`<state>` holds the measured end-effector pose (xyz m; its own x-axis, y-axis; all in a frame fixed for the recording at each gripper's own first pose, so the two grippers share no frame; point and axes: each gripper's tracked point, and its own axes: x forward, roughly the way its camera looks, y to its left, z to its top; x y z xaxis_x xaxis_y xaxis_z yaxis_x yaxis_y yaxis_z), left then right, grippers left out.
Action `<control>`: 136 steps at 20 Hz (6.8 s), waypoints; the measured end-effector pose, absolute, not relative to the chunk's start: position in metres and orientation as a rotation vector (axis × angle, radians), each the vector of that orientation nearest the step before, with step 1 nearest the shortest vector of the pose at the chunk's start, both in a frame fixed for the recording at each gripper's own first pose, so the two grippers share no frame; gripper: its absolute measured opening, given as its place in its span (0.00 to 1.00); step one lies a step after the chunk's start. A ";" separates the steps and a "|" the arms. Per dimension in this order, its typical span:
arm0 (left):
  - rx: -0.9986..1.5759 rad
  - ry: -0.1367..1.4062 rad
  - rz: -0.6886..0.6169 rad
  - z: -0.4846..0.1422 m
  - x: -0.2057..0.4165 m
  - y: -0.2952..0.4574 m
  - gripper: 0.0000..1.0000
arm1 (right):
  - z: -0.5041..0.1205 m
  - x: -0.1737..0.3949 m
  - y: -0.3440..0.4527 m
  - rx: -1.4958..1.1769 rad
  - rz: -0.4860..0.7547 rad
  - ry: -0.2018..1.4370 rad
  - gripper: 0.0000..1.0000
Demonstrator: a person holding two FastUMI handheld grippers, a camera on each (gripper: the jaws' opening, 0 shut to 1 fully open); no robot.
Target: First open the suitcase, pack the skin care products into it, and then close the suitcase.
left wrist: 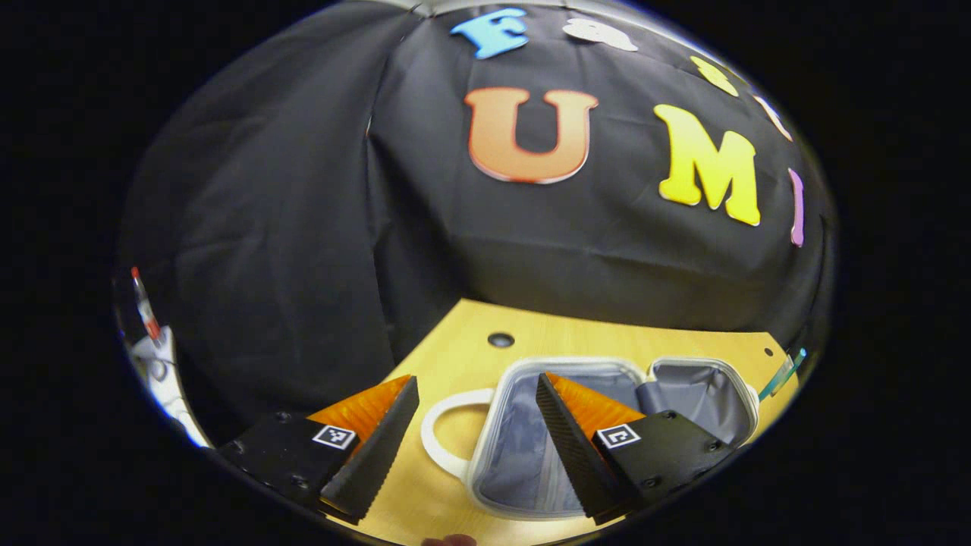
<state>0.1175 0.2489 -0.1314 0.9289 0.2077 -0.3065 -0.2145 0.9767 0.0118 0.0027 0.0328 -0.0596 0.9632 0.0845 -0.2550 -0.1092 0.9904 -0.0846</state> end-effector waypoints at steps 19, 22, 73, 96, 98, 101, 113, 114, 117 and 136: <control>-0.002 0.304 -0.241 -0.119 0.044 -0.178 0.99 | -0.119 0.002 -0.134 -0.058 0.019 0.316 0.80; -0.007 0.330 -0.310 -0.135 0.048 -0.227 0.99 | -0.130 0.003 -0.156 -0.055 0.015 0.354 0.80; -0.069 0.676 -0.009 -0.192 0.034 -0.126 0.40 | -0.340 0.170 -0.096 0.105 0.139 0.599 0.77; -0.181 0.899 -0.146 -0.269 0.109 -0.040 0.40 | -0.219 0.074 -0.130 0.016 0.178 0.604 0.36; -0.236 0.990 -0.147 -0.290 0.107 -0.039 0.40 | -0.186 0.058 -0.136 0.021 0.153 0.565 0.36; -0.304 1.103 -0.146 -0.305 0.102 -0.042 0.39 | -0.148 0.035 -0.140 0.060 0.119 0.534 0.36; -0.346 1.463 -0.099 -0.319 0.104 -0.048 0.43 | -0.100 0.026 -0.099 -0.007 0.165 0.500 0.32; -0.375 1.454 -0.111 -0.317 0.104 -0.054 0.46 | -0.099 0.026 -0.089 -0.011 0.180 0.507 0.36; -0.422 1.403 -0.127 -0.295 0.096 -0.064 0.62 | -0.099 0.029 -0.051 0.005 0.267 0.546 0.36; -0.240 0.363 0.180 -0.064 0.021 0.137 0.97 | -0.308 0.095 0.248 0.133 0.501 1.226 0.34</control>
<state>0.0209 0.1371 -0.0641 0.9193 0.1311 -0.3711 -0.2166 0.9558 -0.1989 0.0949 0.2480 -0.3078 0.2449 0.4358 -0.8661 -0.2954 0.8843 0.3614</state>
